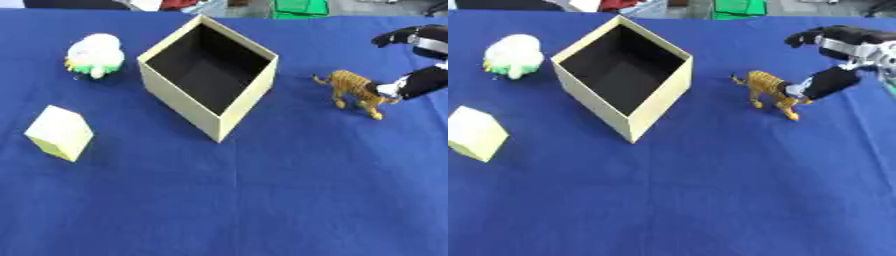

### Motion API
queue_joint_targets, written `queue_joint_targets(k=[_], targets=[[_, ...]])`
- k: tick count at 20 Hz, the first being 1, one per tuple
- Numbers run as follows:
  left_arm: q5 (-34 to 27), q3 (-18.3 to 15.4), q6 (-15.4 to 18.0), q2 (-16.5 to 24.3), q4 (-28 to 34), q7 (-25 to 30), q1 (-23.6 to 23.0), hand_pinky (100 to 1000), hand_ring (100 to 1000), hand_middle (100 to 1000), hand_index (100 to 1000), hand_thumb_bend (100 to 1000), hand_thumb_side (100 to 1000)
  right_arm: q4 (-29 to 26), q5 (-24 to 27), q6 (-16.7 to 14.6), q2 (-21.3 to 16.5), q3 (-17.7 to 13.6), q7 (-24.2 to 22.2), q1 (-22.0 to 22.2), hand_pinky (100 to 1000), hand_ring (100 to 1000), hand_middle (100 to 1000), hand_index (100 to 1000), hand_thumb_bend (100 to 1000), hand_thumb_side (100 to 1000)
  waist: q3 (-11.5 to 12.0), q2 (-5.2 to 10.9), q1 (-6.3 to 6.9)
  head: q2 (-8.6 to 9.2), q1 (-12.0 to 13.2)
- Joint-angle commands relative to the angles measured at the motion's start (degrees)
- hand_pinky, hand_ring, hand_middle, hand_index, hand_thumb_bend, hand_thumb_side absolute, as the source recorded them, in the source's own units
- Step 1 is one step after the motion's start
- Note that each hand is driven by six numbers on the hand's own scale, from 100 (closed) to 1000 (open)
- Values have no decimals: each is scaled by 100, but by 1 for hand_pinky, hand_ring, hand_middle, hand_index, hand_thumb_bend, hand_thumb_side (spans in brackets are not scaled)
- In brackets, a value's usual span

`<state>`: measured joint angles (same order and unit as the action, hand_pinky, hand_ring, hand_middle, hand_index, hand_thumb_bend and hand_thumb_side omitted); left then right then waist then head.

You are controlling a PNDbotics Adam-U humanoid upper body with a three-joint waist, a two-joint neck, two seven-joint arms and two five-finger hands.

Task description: Pick up objects on the table and place them in the box.

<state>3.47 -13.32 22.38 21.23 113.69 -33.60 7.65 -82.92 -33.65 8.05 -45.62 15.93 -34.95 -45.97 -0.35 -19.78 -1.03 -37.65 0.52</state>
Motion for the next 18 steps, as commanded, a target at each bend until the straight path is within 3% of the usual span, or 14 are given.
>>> queue_joint_targets(k=[1,18], targets=[[5,-36,-8,130,90,21,45,763,732,707,791,309,1000,-22,38,52,-84,-52,-2,-127,998,1000,909,1000,327,440,11,91,3,75,-21],[-7,-34,-4,92,90,35,73,763,730,702,790,305,1000,444,-53,149,134,76,-29,-184,985,1000,879,1000,293,463,97,18,-8,99,-136]])
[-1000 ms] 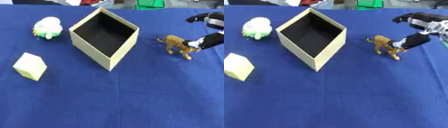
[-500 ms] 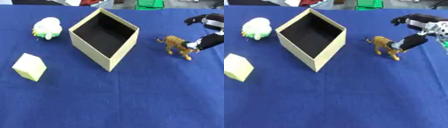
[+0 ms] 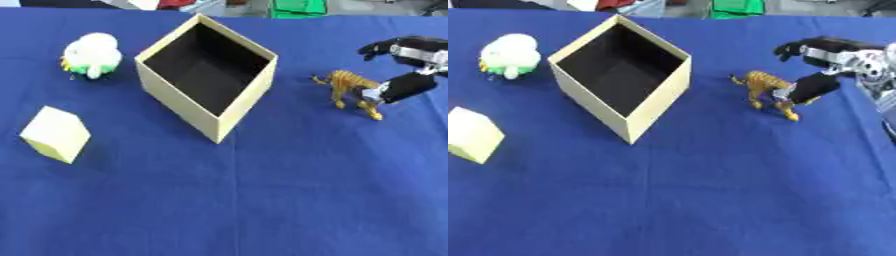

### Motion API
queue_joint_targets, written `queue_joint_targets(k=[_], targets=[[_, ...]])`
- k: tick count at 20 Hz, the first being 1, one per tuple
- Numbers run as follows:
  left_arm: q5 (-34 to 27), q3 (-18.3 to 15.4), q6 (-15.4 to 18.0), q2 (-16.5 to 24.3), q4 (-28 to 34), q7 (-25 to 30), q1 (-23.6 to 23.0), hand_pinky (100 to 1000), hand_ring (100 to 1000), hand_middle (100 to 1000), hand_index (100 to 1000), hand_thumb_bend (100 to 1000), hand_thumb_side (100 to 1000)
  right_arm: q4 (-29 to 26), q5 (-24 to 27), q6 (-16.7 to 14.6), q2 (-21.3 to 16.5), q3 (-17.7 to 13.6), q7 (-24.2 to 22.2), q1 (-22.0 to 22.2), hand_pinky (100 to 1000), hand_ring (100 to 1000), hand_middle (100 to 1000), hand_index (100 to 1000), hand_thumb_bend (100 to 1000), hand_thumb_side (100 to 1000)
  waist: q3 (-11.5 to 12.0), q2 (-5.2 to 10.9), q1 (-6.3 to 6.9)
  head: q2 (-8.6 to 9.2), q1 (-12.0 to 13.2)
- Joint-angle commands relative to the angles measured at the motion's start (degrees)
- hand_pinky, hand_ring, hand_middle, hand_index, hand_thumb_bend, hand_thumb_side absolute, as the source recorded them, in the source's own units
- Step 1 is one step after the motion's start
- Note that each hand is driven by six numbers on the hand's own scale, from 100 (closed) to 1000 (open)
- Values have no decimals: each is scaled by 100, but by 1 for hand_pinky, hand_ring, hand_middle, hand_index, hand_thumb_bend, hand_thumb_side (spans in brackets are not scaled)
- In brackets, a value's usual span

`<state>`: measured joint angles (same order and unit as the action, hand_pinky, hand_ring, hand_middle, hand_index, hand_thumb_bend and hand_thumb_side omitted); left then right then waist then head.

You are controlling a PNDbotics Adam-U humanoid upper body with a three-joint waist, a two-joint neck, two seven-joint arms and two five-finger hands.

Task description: Pick up objects on the table and place them in the box.

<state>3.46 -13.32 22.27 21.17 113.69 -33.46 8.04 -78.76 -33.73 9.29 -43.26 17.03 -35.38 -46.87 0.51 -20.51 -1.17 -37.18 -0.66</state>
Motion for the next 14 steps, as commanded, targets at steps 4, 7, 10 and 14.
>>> queue_joint_targets(k=[4,7,10,14], targets=[[-11,-33,6,90,90,25,37,763,729,701,790,306,1000,120,-70,53,-54,-27,42,-95,982,998,872,991,276,475,22,83,8,57,-27],[-14,-35,3,86,90,26,37,764,728,700,790,306,1000,172,-93,65,-37,-30,56,-88,980,995,864,979,272,474,28,78,12,65,-33],[-19,-34,3,84,90,27,40,764,728,700,790,308,1000,185,-96,63,-20,-33,68,-90,975,990,846,956,255,472,27,76,14,62,-38],[-22,-34,6,85,90,29,44,764,727,700,790,308,1000,216,-119,96,-1,-34,94,-85,968,984,824,928,243,466,30,76,14,78,-44]])
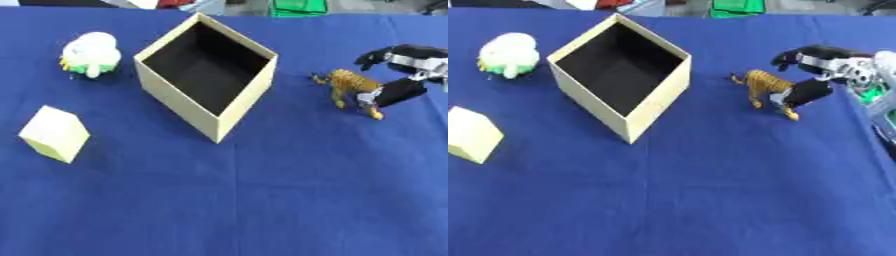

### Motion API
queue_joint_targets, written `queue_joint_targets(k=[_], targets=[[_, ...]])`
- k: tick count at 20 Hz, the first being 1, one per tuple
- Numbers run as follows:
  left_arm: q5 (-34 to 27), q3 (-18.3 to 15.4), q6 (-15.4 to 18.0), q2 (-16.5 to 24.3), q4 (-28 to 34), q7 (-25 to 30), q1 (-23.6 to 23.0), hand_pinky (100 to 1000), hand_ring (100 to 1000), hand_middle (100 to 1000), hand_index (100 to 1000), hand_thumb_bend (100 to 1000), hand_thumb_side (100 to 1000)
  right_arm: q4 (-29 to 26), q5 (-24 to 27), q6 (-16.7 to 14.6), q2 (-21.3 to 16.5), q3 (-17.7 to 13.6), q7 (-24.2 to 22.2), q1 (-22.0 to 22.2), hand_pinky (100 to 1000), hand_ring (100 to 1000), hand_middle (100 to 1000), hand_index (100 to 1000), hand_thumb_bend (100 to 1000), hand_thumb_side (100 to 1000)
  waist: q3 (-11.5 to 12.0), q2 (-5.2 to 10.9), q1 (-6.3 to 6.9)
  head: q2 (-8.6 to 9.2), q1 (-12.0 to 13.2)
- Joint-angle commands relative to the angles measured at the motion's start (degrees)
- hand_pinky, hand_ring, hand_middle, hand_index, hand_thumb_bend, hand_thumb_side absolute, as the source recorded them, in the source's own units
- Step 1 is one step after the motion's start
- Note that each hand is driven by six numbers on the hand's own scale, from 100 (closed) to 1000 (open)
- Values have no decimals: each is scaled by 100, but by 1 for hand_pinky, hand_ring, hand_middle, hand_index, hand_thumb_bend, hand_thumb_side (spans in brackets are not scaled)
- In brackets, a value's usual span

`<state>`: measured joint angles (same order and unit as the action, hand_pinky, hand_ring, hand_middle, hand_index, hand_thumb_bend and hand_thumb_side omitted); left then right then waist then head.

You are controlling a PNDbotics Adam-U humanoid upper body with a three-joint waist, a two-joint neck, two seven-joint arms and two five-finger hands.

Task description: Pick up objects on the table and place them in the box.

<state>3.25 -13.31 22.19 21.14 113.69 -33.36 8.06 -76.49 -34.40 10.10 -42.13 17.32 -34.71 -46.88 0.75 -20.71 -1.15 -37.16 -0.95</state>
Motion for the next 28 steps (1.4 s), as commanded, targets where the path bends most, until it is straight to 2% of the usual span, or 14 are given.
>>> queue_joint_targets(k=[1,4,9,13,20,26,28], targets=[[-1,-34,15,88,90,18,43,764,726,700,790,307,1000,-6,-50,17,-107,-61,25,-85,965,980,817,915,243,455,7,95,13,78,-17],[-2,-35,15,84,90,17,43,764,726,699,790,307,1000,-1,-39,21,-94,-55,33,-84,955,972,794,891,229,446,16,91,14,80,-23],[-4,-39,13,83,90,11,51,764,725,699,789,308,1000,-32,36,27,-86,-61,108,-95,926,945,687,815,177,402,22,88,13,77,-19],[-6,-41,14,87,90,8,57,765,725,699,789,308,1000,-44,115,53,-82,-61,154,-100,914,932,637,780,117,386,28,89,9,88,-12],[-13,-42,13,91,90,6,65,765,725,699,788,309,1000,-44,237,109,-64,-51,187,-114,888,905,561,724,100,329,48,91,3,94,-14],[-19,-43,16,98,90,-3,74,765,725,699,788,309,1000,-91,379,240,-51,-68,305,-170,858,877,507,674,100,157,39,94,-1,109,-13],[-21,-44,15,96,90,-7,72,765,725,699,788,309,1000,-113,409,279,-44,-62,323,-195,855,873,499,667,100,126,38,96,1,113,-12]])
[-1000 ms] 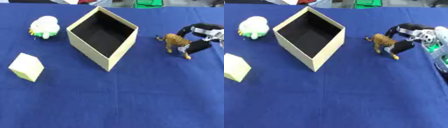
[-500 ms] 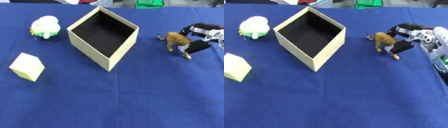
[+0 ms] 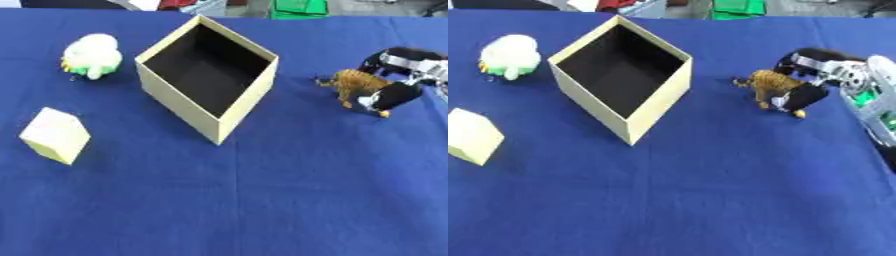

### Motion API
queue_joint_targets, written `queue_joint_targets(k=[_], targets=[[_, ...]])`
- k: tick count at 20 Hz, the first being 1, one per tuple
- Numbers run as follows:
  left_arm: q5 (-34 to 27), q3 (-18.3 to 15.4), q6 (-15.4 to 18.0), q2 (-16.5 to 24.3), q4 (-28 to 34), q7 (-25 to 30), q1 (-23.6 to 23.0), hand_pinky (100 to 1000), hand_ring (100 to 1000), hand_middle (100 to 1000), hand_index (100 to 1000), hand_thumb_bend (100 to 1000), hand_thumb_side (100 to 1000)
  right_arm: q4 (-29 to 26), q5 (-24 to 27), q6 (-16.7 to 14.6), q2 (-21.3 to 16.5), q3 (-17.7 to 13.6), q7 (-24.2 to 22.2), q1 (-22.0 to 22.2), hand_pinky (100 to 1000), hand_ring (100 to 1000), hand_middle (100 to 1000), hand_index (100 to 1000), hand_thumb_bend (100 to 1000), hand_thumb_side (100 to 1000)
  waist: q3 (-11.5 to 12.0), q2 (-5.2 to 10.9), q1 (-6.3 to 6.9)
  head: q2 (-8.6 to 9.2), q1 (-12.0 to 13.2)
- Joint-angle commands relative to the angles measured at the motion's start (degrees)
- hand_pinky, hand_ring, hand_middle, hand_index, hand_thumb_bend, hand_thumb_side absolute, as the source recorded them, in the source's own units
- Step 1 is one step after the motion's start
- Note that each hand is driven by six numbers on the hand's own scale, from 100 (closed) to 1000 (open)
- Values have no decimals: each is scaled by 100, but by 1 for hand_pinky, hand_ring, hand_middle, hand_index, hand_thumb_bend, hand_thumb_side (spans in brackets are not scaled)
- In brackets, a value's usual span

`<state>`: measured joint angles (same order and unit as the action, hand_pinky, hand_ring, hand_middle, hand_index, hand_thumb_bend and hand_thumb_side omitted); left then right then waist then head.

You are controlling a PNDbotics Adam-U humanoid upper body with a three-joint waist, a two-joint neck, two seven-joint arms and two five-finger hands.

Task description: Pick up objects on the table and place them in the box.

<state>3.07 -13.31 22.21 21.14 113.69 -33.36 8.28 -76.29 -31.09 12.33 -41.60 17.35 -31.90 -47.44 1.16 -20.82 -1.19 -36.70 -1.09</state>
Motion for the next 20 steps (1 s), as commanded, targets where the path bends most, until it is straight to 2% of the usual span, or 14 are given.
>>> queue_joint_targets(k=[1,9,10,11,20], targets=[[-3,-43,12,95,90,-6,46,765,725,699,788,310,1000,-143,87,73,-93,-63,48,-155,852,870,496,663,100,110,-3,108,5,67,0],[-8,-47,12,90,90,-13,40,765,725,699,787,311,1000,-200,60,290,-53,-77,232,-270,810,833,419,575,100,102,-2,111,10,75,-3],[-9,-49,12,91,90,-16,41,765,725,699,787,312,1000,-217,47,313,-47,-79,258,-299,807,830,414,566,100,137,-2,113,8,74,-4],[-10,-49,13,92,90,-18,44,765,725,699,787,312,1000,-236,23,332,-39,-81,283,-342,803,826,401,553,100,100,-3,115,5,74,-7],[-15,-31,23,128,90,-12,39,766,725,699,788,312,1000,-373,-321,423,163,-22,315,-1007,795,815,387,540,100,100,5,155,7,27,-28]])
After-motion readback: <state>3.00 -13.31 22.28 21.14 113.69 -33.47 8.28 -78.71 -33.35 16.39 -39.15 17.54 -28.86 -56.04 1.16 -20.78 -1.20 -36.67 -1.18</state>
